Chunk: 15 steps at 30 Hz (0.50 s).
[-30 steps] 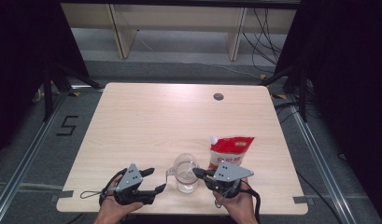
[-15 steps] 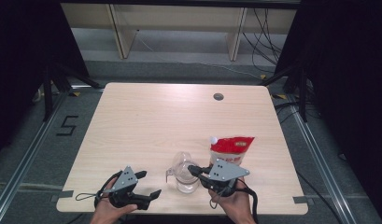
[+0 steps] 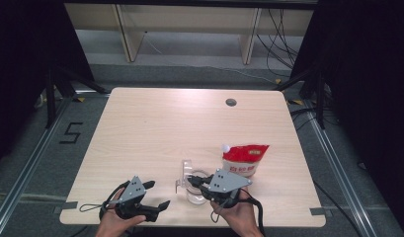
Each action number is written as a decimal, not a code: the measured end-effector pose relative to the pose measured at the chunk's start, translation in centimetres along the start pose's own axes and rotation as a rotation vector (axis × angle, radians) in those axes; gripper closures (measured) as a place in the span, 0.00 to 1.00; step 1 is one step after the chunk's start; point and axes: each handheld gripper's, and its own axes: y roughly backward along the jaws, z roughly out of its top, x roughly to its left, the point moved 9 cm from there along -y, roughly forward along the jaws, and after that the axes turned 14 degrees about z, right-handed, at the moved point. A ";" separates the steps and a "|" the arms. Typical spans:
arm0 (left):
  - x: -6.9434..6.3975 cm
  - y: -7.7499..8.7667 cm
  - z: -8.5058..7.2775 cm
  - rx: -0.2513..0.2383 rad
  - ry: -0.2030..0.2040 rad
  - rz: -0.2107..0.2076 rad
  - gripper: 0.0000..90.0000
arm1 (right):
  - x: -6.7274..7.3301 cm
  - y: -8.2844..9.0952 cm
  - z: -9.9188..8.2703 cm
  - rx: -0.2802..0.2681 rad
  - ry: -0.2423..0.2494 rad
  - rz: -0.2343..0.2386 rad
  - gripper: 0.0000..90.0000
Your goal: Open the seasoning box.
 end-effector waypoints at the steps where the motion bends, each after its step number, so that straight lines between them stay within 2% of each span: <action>1: -0.1 0.0 0.1 -0.006 0.009 -0.007 0.18 | 0.2 -0.2 0.0 0.006 0.005 0.012 0.99; 6: -0.1 0.0 0.0 -0.007 0.012 -0.009 0.19 | 0.5 -0.6 0.2 0.006 -0.002 0.025 0.98; 8: -0.1 -0.1 -0.1 -0.005 -0.005 -0.004 0.20 | 0.7 -1.0 0.3 0.006 0.002 0.031 0.98; 9: -0.1 -0.1 -0.1 -0.003 0.014 -0.006 0.20 | 0.7 -1.1 0.3 0.008 0.011 0.037 0.98; 10: -0.1 -0.1 -0.1 -0.003 0.014 -0.006 0.20 | 0.8 -1.3 0.3 0.006 0.003 0.037 0.98; 12: 0.1 0.0 0.0 -0.012 -0.012 -0.004 0.20 | 0.9 -1.6 0.2 0.008 0.011 0.043 0.98; 14: 0.1 0.0 0.1 -0.014 -0.011 -0.008 0.20 | 1.1 -1.7 0.1 0.014 -0.004 0.054 0.98; 15: 0.2 0.0 0.1 -0.017 -0.008 -0.007 0.20 | 1.1 -1.8 0.2 0.010 0.013 0.055 0.97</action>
